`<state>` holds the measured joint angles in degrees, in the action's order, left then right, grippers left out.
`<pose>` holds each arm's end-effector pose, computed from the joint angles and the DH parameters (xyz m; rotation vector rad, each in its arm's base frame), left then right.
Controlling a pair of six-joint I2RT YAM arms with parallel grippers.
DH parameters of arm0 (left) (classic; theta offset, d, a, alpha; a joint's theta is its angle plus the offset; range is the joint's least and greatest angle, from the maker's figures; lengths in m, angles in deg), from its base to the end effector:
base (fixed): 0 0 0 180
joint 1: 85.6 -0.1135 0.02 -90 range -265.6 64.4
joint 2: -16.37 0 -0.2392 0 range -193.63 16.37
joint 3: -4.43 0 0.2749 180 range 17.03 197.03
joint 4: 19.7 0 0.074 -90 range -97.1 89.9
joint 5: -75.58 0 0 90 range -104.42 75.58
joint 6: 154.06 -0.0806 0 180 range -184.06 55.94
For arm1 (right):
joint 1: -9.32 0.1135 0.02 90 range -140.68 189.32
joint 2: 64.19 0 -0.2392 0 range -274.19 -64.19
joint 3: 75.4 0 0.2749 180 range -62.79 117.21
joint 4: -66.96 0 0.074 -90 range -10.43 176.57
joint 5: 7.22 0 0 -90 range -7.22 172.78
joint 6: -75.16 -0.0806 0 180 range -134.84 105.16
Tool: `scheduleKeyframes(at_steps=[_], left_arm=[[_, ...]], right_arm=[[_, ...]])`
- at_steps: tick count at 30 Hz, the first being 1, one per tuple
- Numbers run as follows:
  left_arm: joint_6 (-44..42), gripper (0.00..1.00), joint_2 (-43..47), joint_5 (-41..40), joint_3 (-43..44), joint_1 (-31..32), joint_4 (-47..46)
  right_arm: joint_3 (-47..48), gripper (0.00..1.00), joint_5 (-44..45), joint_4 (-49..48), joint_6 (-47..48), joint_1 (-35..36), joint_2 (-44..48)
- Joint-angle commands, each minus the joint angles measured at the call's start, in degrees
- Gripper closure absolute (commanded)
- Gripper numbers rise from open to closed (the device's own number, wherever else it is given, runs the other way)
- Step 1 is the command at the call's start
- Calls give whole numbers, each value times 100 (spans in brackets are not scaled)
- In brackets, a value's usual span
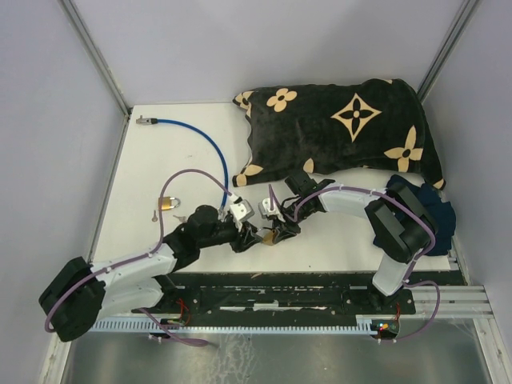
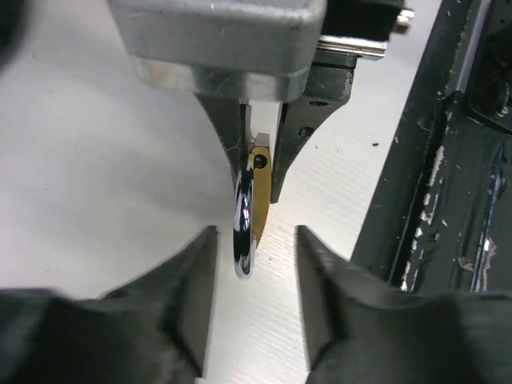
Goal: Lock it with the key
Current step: Lock the lock.
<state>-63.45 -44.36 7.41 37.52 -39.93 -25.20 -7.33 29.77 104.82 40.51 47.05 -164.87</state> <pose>0.1773 -0.2244 0.1385 1.0168 1.7667 -0.8929 0.2270 0.2570 0.0850 -1.9172 1.5280 1.1393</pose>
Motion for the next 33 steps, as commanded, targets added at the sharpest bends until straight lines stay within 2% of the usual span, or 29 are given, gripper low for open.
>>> scheduleKeyframes(at_steps=[1,2,5,9,12,15,22,25,29,33], left_arm=[[577,42,832,-743,-376,54,-928],[595,35,1004,-819,-473,49,-1068],[669,28,1441,-1023,-732,42,-1289],[498,26,1728,-1134,-1347,52,-1855],[342,26,1551,-946,-1997,54,-3055],[11,26,965,-1064,-2289,55,-3900],[-576,28,-1010,-761,-1920,104,-5159],[-699,29,-1991,-629,-1775,130,-5875],[-604,31,-2876,-524,-1668,144,-7130],[-398,35,-3257,-447,-1379,153,-7287]], right_arm=[[141,98,-482,-209,131,-28,203],[149,98,-489,-187,160,-26,201],[173,98,-501,-126,213,-36,181],[185,98,-598,-90,213,-103,172],[194,98,-741,-178,56,-226,135],[177,98,-828,-288,-104,-311,91],[99,98,-889,-609,-410,-369,117],[89,98,-963,-701,-526,-412,147],[54,98,-1125,-933,-830,-504,241],[35,98,-1225,-995,-890,-546,311]])
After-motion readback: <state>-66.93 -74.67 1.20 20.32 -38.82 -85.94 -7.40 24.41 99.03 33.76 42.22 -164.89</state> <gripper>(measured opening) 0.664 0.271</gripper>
